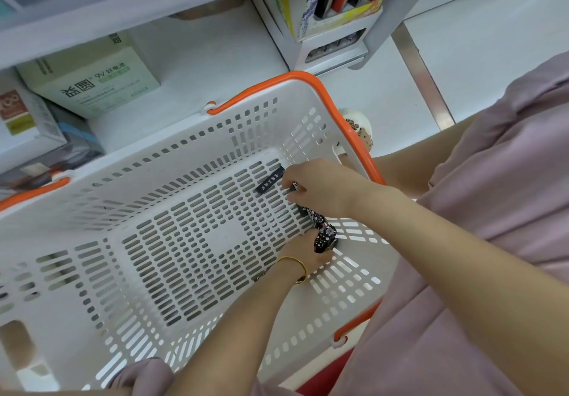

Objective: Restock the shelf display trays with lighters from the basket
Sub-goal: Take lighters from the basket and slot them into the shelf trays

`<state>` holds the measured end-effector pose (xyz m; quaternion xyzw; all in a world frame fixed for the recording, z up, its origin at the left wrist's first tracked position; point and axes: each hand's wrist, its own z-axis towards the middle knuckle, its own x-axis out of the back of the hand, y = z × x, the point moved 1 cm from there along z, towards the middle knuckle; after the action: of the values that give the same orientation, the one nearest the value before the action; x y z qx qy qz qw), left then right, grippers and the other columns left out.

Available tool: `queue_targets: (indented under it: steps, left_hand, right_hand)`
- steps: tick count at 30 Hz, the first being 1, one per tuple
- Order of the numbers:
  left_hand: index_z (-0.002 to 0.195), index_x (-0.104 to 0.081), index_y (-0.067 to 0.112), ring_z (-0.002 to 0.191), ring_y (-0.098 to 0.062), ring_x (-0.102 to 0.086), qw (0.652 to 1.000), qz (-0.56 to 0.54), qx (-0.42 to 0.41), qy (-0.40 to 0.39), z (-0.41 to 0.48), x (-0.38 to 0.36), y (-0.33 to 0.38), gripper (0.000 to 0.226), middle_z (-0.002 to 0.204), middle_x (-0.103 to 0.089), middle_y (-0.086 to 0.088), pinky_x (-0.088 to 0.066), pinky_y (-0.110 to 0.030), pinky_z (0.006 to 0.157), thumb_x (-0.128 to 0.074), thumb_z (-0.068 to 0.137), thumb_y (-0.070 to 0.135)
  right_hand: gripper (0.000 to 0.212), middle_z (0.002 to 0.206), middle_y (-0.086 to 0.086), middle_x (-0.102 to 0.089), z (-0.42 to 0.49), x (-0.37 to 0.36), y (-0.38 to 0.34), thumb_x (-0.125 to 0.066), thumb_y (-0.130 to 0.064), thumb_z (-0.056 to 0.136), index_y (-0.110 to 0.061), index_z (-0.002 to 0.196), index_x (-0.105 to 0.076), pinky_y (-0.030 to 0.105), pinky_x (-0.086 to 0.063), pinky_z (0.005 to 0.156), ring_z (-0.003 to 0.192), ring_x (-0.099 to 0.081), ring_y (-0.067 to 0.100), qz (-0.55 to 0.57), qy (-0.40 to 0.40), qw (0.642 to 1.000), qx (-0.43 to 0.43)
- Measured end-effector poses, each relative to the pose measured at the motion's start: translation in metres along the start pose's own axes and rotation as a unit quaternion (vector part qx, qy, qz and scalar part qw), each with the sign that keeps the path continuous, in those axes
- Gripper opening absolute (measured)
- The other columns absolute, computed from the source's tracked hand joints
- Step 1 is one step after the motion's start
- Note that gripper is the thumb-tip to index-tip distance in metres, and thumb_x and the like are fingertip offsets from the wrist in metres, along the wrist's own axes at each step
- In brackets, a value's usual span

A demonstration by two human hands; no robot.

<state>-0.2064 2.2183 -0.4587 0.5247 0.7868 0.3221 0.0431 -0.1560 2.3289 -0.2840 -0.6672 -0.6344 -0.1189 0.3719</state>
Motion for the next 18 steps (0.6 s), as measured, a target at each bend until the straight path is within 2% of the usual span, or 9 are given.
queue_targets:
  steps: [3,6,8,10,12,15,17,18]
  left_hand:
    - [0.136,-0.037,0.023,0.106,-0.029,-0.057,0.999,0.046,-0.013,-0.001,-0.002,0.004,0.002,0.058,0.117,-0.060,-0.009,-0.043,-0.034,0.080,-0.054,0.085,0.047]
    - [0.139,-0.033,0.022,0.103,-0.029,-0.057,0.999,0.034,-0.028,-0.010,-0.005,0.007,0.003,0.064,0.114,-0.060,-0.012,-0.044,-0.035,0.080,-0.058,0.083,0.042]
    - [0.134,-0.036,0.019,0.099,-0.029,-0.057,0.999,0.030,-0.037,-0.004,-0.009,0.009,0.003,0.059,0.110,-0.061,-0.011,-0.047,-0.035,0.080,-0.059,0.083,0.037]
    - [0.124,-0.042,0.016,0.091,-0.029,-0.057,0.999,0.017,-0.047,0.008,-0.012,0.012,0.001,0.043,0.103,-0.061,-0.012,-0.049,-0.037,0.078,-0.057,0.086,0.030]
    - [0.121,-0.046,0.016,0.089,-0.028,-0.058,0.998,-0.021,-0.051,0.021,-0.016,0.015,-0.003,0.035,0.103,-0.061,-0.012,-0.050,-0.036,0.078,-0.054,0.088,0.024]
    - [0.136,-0.041,0.019,0.095,-0.026,-0.059,0.993,-0.109,-0.046,0.027,-0.024,0.019,-0.009,0.048,0.114,-0.060,-0.011,-0.049,-0.031,0.083,-0.053,0.089,0.017]
    - [0.138,-0.039,0.017,0.094,-0.025,-0.058,0.982,-0.181,-0.039,0.044,-0.030,0.026,-0.009,0.048,0.113,-0.059,-0.010,-0.044,-0.026,0.077,-0.052,0.091,0.016]
    - [0.137,-0.040,0.014,0.088,-0.023,-0.057,0.974,-0.216,-0.037,0.057,-0.033,0.031,-0.009,0.046,0.105,-0.058,-0.008,-0.042,-0.024,0.072,-0.052,0.092,0.015]
  right_hand:
    - [0.027,0.115,0.003,-0.057,-0.001,0.000,0.000,-0.046,-0.024,0.095,-0.017,0.120,-0.054,0.032,-0.045,0.084,0.104,-0.054,0.021,-0.002,0.003,1.000,0.003]
    - [0.026,0.115,0.003,-0.058,-0.001,0.000,0.000,-0.046,-0.024,0.095,-0.016,0.118,-0.055,0.032,-0.047,0.085,0.104,-0.054,0.021,-0.004,0.006,1.000,0.007]
    - [0.026,0.115,0.003,-0.058,-0.001,0.000,-0.001,-0.045,-0.023,0.095,-0.016,0.118,-0.055,0.033,-0.047,0.086,0.104,-0.054,0.020,-0.010,0.009,1.000,0.010]
    - [0.026,0.115,0.003,-0.057,-0.002,0.001,-0.001,-0.045,-0.022,0.095,-0.015,0.118,-0.055,0.033,-0.047,0.086,0.103,-0.054,0.021,-0.009,0.012,1.000,0.011]
    - [0.026,0.115,0.003,-0.057,-0.003,0.001,-0.002,-0.046,-0.022,0.095,-0.015,0.118,-0.055,0.032,-0.046,0.084,0.103,-0.054,0.021,-0.008,0.011,1.000,0.012]
    - [0.025,0.116,0.003,-0.057,-0.004,0.001,-0.003,-0.046,-0.023,0.095,-0.014,0.117,-0.056,0.029,-0.042,0.080,0.105,-0.053,0.020,-0.015,0.016,0.999,0.023]
    - [0.025,0.118,0.003,-0.057,-0.004,0.002,-0.004,-0.046,-0.023,0.095,-0.014,0.117,-0.056,0.027,-0.040,0.080,0.107,-0.053,0.019,-0.022,0.023,0.999,0.034]
    - [0.026,0.118,0.003,-0.058,-0.004,0.003,-0.006,-0.045,-0.023,0.096,-0.013,0.117,-0.056,0.027,-0.039,0.080,0.107,-0.052,0.018,-0.024,0.029,0.999,0.039]
